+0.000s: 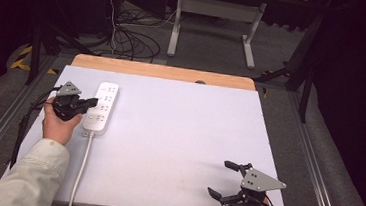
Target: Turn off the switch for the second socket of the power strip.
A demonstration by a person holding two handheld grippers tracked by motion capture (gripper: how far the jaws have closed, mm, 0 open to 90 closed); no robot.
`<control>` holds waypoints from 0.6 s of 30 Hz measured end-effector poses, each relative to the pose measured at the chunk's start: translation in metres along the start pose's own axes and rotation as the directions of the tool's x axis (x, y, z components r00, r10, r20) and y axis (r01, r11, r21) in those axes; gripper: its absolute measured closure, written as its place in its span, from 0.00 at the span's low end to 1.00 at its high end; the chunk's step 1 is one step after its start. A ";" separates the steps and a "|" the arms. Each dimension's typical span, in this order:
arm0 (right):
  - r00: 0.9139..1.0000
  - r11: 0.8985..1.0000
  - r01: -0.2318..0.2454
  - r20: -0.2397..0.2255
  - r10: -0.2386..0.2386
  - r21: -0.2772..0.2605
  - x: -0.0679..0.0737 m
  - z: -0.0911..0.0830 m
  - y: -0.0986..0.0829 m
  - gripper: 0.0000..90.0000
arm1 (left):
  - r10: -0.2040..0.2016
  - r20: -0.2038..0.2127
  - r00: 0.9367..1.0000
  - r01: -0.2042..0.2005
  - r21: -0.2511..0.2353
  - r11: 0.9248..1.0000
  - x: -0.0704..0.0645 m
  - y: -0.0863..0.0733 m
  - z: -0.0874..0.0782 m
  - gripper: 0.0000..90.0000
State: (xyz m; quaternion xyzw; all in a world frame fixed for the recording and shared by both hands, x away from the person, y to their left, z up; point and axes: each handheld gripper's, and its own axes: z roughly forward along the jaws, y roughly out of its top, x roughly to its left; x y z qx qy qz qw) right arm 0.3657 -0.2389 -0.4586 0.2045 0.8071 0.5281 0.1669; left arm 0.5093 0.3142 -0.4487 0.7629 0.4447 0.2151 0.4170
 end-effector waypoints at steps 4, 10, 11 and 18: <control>1.000 1.000 0.001 -0.001 -0.001 0.000 0.000 0.000 0.000 0.05 | -0.022 -0.011 1.000 0.022 0.000 1.000 0.005 -0.005 0.005 1.00; 1.000 1.000 0.000 -0.002 0.000 -0.002 0.000 0.000 0.000 0.05 | 0.021 -0.040 0.999 -0.021 0.003 1.000 0.003 -0.007 0.012 1.00; 1.000 1.000 0.000 -0.002 0.000 -0.001 0.000 0.000 0.000 0.05 | 0.025 -0.045 0.999 -0.025 0.010 1.000 0.003 -0.008 0.013 1.00; 1.000 1.000 0.001 -0.005 -0.001 -0.001 0.000 0.000 0.000 0.05 | 0.047 -0.063 0.997 -0.045 0.032 0.998 0.002 -0.010 0.018 1.00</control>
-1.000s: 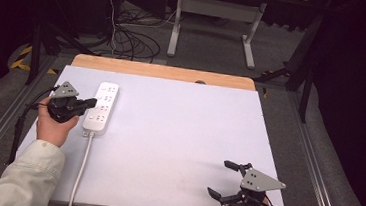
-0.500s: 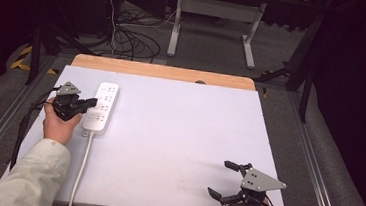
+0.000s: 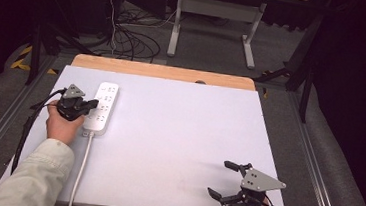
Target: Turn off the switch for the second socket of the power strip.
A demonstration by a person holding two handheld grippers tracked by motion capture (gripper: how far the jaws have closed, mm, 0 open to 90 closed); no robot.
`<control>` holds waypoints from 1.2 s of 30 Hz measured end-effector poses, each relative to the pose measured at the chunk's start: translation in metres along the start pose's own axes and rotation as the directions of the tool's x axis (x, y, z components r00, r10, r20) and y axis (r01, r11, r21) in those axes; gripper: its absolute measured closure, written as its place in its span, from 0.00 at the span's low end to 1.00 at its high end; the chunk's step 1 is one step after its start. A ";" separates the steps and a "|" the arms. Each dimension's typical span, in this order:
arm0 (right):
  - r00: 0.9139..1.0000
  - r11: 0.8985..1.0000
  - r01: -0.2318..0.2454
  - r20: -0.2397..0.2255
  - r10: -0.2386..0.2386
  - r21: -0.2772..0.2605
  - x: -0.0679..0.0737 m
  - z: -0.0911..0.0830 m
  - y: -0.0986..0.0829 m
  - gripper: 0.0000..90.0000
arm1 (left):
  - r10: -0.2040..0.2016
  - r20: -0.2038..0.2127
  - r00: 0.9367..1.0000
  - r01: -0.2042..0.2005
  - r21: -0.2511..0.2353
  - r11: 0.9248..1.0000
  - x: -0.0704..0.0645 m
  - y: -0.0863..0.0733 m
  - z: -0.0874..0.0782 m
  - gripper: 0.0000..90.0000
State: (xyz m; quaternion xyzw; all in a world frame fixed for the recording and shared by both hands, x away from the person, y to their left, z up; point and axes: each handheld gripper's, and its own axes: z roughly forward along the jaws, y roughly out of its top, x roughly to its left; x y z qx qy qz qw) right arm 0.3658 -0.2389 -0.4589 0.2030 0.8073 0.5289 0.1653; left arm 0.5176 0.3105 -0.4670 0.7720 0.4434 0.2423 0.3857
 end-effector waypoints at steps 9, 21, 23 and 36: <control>1.000 1.000 0.001 0.000 -0.001 0.002 0.000 0.000 0.000 0.05 | 0.004 -0.038 0.999 -0.004 0.008 1.000 0.002 -0.001 0.003 1.00; 1.000 1.000 0.001 -0.003 -0.001 0.004 0.000 0.000 0.000 0.05 | 0.003 -0.033 0.999 -0.003 0.010 1.000 0.004 -0.002 0.005 1.00; 1.000 1.000 0.000 -0.003 0.000 0.004 0.000 0.000 0.000 0.05 | 0.003 -0.036 0.999 -0.002 0.011 1.000 0.004 -0.003 0.006 1.00; 1.000 1.000 -0.003 -0.007 0.003 0.004 0.000 0.000 -0.001 0.05 | 0.012 -0.046 0.999 -0.011 0.020 1.000 0.004 -0.004 0.007 1.00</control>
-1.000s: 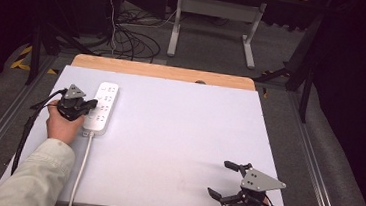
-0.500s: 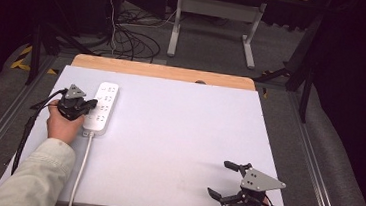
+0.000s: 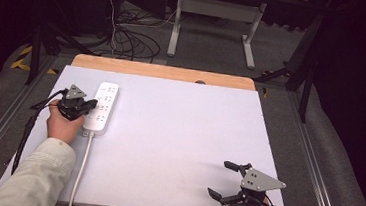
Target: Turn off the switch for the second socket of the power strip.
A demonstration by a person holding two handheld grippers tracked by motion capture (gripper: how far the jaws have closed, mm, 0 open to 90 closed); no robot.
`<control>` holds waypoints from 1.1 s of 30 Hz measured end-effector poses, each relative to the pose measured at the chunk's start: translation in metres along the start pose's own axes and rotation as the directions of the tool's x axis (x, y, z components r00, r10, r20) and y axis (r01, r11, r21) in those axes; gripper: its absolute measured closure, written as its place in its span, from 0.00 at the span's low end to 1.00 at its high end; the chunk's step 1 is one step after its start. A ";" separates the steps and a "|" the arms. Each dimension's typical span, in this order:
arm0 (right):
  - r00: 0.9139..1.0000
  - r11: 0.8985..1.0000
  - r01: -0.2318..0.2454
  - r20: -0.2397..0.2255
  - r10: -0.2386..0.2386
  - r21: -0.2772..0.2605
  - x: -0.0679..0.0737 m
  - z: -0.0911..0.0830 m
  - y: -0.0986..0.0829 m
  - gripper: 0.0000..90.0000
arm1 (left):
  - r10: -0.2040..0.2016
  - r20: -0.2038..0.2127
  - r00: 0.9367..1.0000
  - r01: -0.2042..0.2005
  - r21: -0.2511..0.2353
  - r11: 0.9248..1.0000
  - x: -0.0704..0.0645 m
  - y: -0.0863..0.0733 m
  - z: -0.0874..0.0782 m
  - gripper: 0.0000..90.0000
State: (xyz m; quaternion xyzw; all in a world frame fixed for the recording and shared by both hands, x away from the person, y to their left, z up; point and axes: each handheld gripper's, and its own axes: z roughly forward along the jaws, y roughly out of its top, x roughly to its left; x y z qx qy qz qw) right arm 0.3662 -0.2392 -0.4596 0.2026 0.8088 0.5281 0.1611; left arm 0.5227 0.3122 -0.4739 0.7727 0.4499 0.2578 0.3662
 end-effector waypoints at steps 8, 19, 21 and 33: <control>1.000 1.000 -0.001 0.001 0.001 0.004 0.000 0.000 0.000 0.05 | -0.011 0.011 1.000 0.011 0.005 1.000 0.000 0.000 0.000 1.00; 1.000 1.000 -0.002 -0.001 0.002 0.005 0.000 0.000 0.000 0.05 | -0.033 0.011 0.999 0.033 0.014 0.999 0.001 0.002 0.001 1.00; 1.000 1.000 -0.002 -0.001 0.002 0.004 0.000 0.000 0.000 0.05 | -0.031 0.010 0.999 0.031 0.016 0.999 0.001 0.002 0.001 1.00; 1.000 1.000 -0.004 -0.001 0.004 0.005 0.000 0.000 0.000 0.05 | -0.001 -0.031 1.000 0.002 0.028 1.000 -0.005 0.003 0.001 1.00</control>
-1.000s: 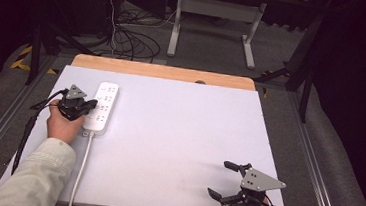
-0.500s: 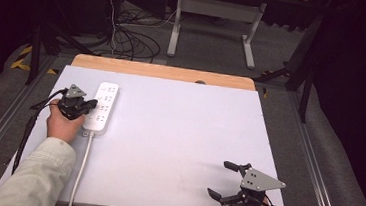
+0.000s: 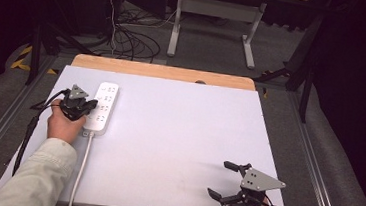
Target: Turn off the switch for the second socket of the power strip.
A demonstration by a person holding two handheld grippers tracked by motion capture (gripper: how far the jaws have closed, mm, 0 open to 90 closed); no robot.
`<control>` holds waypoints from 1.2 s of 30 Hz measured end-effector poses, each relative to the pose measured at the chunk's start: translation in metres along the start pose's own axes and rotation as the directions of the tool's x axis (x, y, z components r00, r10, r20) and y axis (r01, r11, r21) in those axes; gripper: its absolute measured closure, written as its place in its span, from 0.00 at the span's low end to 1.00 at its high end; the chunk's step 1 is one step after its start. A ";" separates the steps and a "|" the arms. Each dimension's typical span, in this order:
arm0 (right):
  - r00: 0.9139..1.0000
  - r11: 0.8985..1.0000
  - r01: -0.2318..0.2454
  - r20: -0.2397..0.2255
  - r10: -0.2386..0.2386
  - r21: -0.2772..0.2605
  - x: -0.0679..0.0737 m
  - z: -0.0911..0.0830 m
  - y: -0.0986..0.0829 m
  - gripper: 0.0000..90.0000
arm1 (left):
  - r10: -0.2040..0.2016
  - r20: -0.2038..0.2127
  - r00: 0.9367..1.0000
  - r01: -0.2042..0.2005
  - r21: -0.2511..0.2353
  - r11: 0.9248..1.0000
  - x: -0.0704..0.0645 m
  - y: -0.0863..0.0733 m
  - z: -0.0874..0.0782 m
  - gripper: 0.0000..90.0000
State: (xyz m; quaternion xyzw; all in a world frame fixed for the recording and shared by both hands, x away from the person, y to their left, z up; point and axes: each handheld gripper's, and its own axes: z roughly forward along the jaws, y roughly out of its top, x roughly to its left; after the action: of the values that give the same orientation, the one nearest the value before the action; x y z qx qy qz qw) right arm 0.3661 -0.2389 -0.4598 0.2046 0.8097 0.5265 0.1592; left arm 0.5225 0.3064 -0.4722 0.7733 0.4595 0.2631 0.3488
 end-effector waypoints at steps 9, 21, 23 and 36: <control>1.000 1.000 0.001 0.000 -0.001 0.003 0.000 0.000 0.000 0.05 | -0.001 -0.004 1.000 0.001 0.002 1.000 -0.001 0.001 0.000 1.00; 1.000 1.000 -0.001 0.000 0.001 0.001 0.000 0.000 0.000 0.05 | 0.000 -0.005 1.000 0.000 0.020 1.000 -0.001 0.002 0.000 1.00; 1.000 1.000 -0.001 0.000 0.001 0.001 0.000 -0.001 0.000 0.05 | -0.015 0.002 1.000 0.015 0.027 1.000 -0.001 0.003 0.000 1.00; 1.000 1.000 -0.003 0.004 0.003 0.002 0.000 0.000 0.000 0.05 | -0.019 0.061 0.998 0.018 0.015 1.000 -0.008 0.006 0.001 1.00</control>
State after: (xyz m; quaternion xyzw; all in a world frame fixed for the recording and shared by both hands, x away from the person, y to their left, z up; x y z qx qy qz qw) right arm 0.3658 -0.2389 -0.4600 0.2070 0.8097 0.5254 0.1595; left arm 0.5230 0.2973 -0.4684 0.7791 0.4576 0.2326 0.3598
